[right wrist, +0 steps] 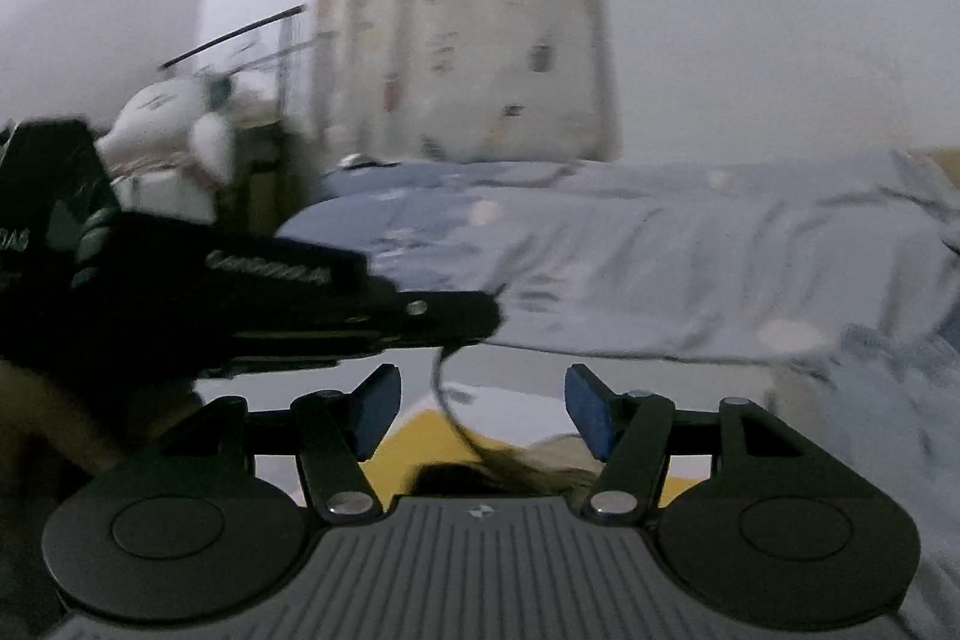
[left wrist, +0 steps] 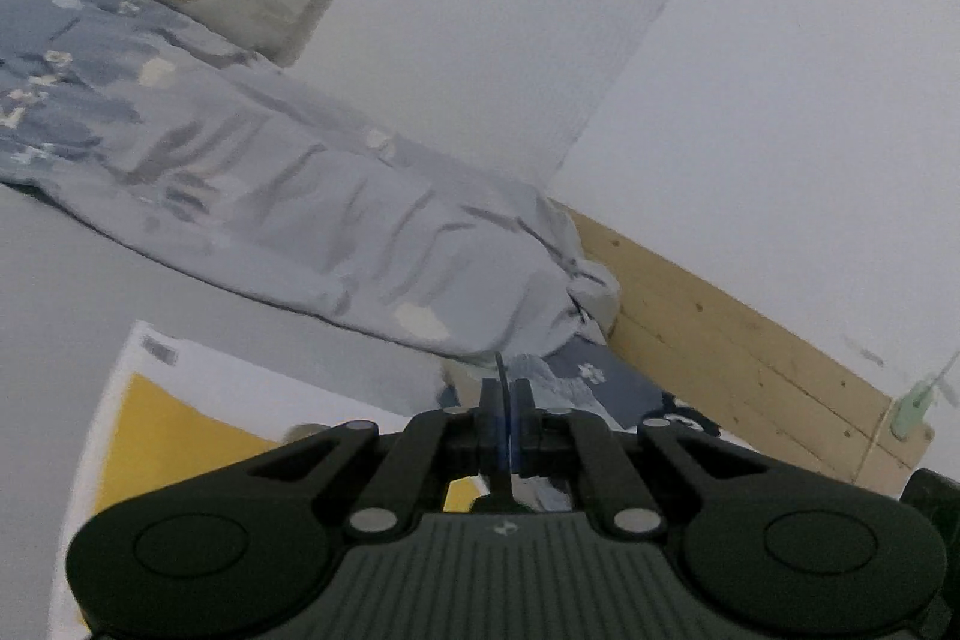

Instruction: Lace up shoes with both hands

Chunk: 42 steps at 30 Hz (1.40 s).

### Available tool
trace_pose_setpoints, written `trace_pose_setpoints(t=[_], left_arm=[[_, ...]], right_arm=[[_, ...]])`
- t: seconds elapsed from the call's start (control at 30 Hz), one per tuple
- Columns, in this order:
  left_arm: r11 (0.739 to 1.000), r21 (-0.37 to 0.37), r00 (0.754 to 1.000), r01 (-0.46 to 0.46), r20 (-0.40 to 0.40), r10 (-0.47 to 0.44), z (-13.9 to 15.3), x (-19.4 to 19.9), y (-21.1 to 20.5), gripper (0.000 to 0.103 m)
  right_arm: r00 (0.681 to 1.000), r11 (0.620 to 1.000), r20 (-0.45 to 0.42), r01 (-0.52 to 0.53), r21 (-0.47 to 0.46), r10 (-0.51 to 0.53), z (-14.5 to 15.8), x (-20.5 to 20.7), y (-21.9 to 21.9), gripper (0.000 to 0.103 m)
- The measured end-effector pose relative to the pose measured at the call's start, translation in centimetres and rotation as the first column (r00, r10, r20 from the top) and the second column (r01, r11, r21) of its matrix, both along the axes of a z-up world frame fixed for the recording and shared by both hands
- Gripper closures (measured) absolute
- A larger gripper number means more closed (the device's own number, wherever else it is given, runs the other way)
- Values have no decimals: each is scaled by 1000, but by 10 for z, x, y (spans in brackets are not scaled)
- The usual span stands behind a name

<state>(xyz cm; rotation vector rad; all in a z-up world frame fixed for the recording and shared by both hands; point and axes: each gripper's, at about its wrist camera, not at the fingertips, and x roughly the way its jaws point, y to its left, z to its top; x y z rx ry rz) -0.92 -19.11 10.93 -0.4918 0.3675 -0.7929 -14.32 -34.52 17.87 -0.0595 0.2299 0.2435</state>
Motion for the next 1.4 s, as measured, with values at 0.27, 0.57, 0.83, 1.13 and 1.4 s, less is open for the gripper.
trace_pose_setpoints(t=[0.27,0.57,0.83,1.13,1.4], left_arm=[[1000,-10,1000,-2,-10,2,-10,2,35,103],[999,-46,997,17,-72,-20,-18,15,53,101],[990,-139,994,13,-109,-28,-26,17,64,96],[986,-167,992,-5,-125,-16,-29,22,64,102],[994,-106,994,-13,-107,2,-28,20,56,103]], right_arm=[[1000,996,3,-31,-82,31,-8,18,52,80],[1000,988,9,0,-155,1,-20,23,68,99],[1000,986,-8,-3,-170,2,-23,18,64,99],[1000,985,-17,-12,-175,9,-22,14,60,99],[1000,983,-16,5,-181,-8,-21,16,61,88]])
